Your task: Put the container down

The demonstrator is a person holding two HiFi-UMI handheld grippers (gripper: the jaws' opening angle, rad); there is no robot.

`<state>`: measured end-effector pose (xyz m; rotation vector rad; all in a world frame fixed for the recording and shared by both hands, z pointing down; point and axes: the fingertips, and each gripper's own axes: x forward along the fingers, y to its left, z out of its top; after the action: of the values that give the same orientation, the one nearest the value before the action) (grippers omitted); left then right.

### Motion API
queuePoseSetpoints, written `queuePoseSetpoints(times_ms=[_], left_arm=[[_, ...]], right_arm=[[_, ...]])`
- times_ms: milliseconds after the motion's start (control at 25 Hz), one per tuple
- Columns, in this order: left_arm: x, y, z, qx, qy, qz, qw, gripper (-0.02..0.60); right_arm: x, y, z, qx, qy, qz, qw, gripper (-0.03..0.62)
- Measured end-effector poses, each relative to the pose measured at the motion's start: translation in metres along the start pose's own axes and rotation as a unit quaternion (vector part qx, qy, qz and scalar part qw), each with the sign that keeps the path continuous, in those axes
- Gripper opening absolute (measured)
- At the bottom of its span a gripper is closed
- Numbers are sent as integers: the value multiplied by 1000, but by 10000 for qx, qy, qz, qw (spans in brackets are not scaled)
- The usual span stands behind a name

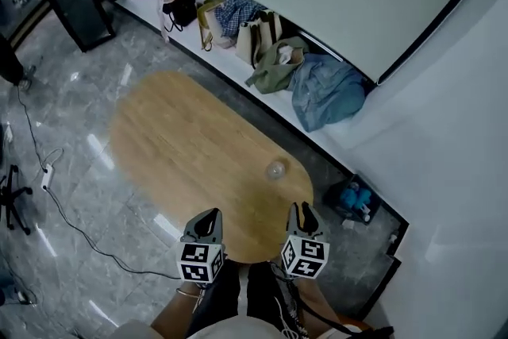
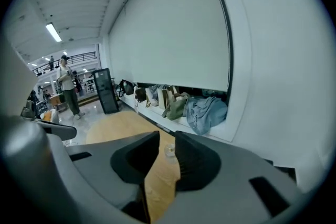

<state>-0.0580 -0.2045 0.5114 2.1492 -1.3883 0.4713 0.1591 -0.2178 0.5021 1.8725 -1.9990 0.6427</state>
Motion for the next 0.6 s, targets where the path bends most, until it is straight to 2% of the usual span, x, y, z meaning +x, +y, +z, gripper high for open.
queuePoseSetpoints(times_ms=[80,160,360,480,600], left_arm=[[-17,-5,16,32,-56,-66,10000,8],[-31,-8,34,69,-117,-114,9998,8],[-72,-17,72,46,-349,-108,9993,8],[-93,-21,99,104,-629,-5,9980,8],[-108,-28,119,149,-870,149,9960,8]], right_arm=[[-27,2,24,9,-209,-163,9996,65],[-50,4,51,43,-428,-210,9989,29],[-102,2,93,232,-582,-87,9980,25],[-124,-5,112,183,-726,-173,9970,25],[-136,-10,127,76,-833,-70,9965,25]])
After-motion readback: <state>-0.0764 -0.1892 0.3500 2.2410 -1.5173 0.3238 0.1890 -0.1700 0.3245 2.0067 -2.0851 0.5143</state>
